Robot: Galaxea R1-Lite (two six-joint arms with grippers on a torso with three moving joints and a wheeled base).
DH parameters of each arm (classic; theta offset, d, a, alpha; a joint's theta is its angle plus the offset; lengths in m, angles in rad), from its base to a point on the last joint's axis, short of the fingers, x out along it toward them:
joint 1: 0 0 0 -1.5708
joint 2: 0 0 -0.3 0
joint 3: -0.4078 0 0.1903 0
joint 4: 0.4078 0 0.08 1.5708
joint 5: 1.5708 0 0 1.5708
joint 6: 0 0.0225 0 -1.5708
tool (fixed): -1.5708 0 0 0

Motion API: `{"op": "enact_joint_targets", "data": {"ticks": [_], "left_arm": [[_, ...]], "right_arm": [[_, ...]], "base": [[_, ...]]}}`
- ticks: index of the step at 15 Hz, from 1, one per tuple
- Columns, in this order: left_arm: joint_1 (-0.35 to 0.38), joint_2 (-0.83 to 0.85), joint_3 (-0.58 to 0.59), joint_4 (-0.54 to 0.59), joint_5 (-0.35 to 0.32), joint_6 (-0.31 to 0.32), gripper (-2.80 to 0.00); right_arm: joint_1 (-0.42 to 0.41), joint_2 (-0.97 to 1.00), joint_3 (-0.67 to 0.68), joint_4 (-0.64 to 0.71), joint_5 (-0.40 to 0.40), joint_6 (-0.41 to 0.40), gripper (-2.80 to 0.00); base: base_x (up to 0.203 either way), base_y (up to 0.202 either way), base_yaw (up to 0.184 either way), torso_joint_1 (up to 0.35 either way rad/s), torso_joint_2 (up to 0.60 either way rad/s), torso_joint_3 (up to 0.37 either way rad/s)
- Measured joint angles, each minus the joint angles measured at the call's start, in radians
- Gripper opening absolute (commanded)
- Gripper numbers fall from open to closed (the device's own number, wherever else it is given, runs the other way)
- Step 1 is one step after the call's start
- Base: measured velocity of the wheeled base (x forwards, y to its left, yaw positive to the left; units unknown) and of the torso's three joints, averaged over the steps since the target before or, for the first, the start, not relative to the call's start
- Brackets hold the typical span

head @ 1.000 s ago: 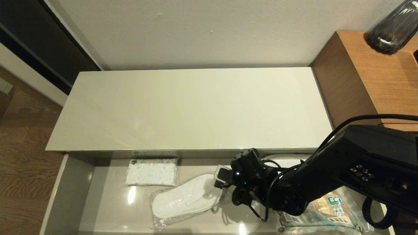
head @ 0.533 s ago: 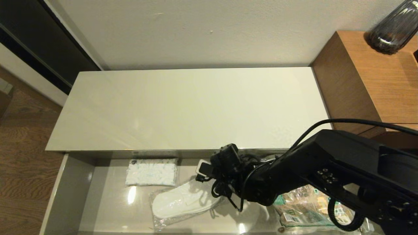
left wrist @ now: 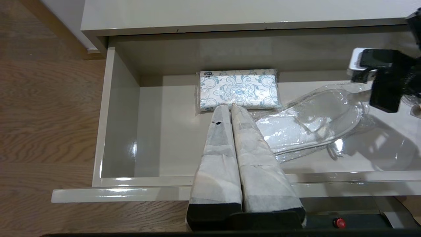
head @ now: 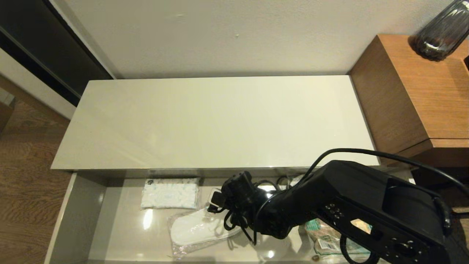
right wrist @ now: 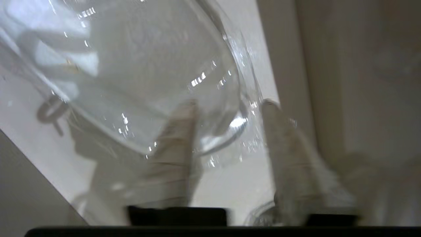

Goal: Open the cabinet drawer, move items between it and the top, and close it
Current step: Take out the disposable slippers from the drawer

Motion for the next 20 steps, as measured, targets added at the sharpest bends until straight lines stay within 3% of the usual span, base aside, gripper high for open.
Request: {"op": "enact_joint_targets", "data": {"ticks": [20], "left_arm": [[0.0,0.0,0.0,0.0,0.0,0.0,-2.8]], "right_arm": [[-0.064,0.099,-0.082,0.043,0.014,-0.002,0.0]], "base": [[0.0,0.0,0.0,0.0,0.0,0.0]]}}
